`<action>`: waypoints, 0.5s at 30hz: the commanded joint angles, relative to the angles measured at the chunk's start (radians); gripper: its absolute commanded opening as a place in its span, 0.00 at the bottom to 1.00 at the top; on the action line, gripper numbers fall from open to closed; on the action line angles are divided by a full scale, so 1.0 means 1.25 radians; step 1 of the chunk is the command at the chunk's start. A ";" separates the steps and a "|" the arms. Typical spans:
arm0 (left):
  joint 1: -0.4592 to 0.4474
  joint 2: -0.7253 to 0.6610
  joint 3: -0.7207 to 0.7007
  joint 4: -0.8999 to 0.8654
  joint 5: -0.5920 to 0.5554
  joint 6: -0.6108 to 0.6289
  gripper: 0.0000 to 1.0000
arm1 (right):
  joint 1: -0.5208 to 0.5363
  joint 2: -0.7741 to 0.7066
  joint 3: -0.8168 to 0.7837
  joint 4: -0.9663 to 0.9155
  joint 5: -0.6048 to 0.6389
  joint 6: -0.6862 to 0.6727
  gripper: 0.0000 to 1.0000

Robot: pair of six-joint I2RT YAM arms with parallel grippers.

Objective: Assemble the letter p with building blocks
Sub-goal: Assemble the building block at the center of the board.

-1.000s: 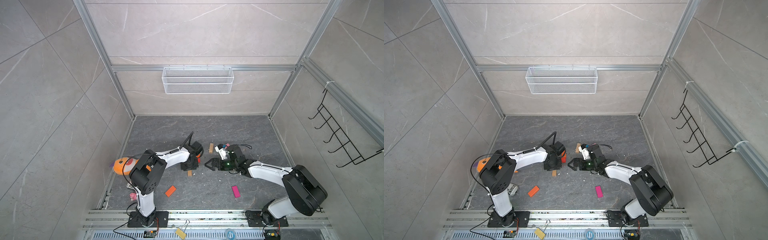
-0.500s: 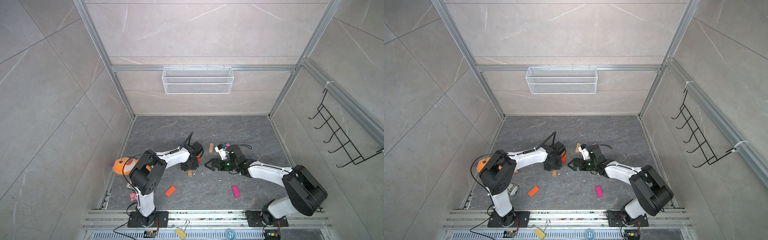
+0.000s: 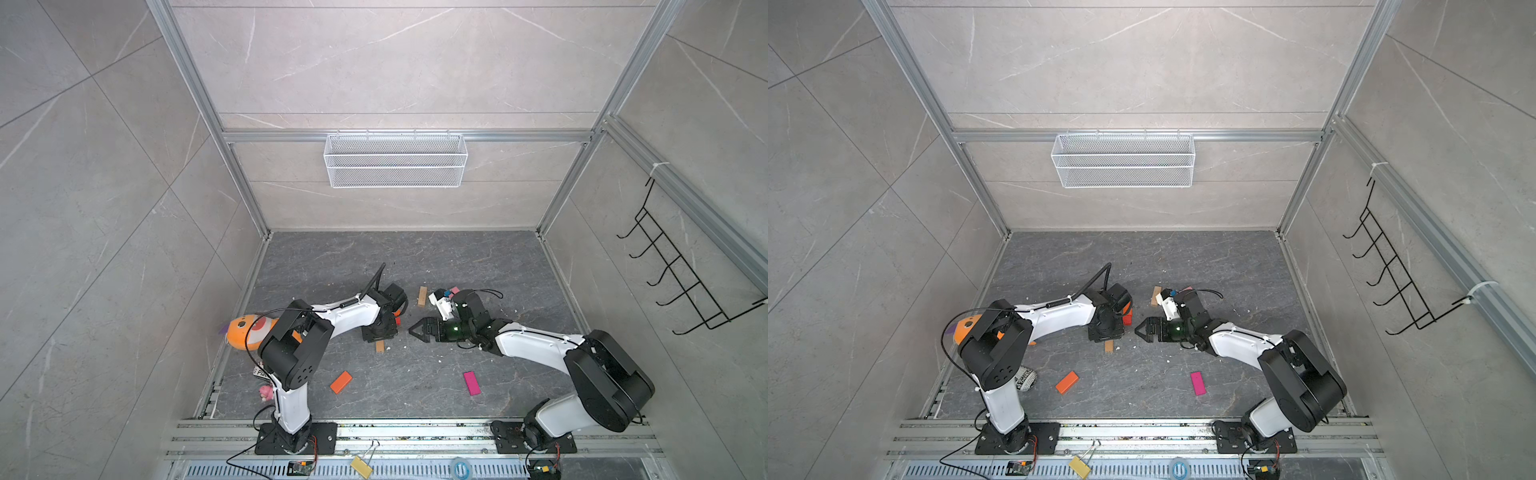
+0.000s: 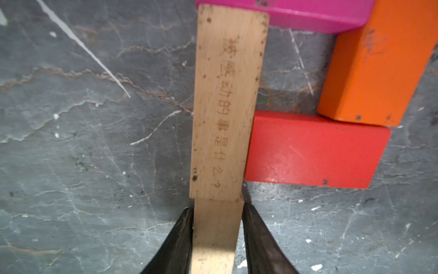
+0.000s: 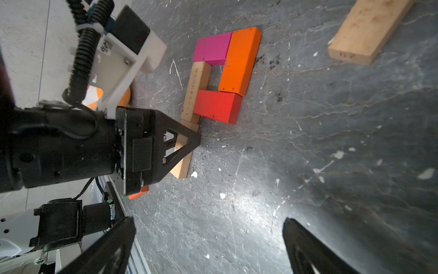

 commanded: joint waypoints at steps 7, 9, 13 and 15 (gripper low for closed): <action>0.002 0.036 -0.052 0.014 0.012 -0.023 0.38 | 0.009 0.001 0.015 -0.026 0.012 -0.016 1.00; 0.000 0.038 -0.054 0.017 0.016 -0.024 0.38 | 0.009 0.002 0.016 -0.027 0.012 -0.017 1.00; 0.001 0.038 -0.061 0.022 0.016 -0.030 0.37 | 0.011 0.003 0.017 -0.030 0.015 -0.018 1.00; 0.001 0.038 -0.061 0.021 0.016 -0.033 0.37 | 0.011 0.003 0.018 -0.033 0.015 -0.019 1.00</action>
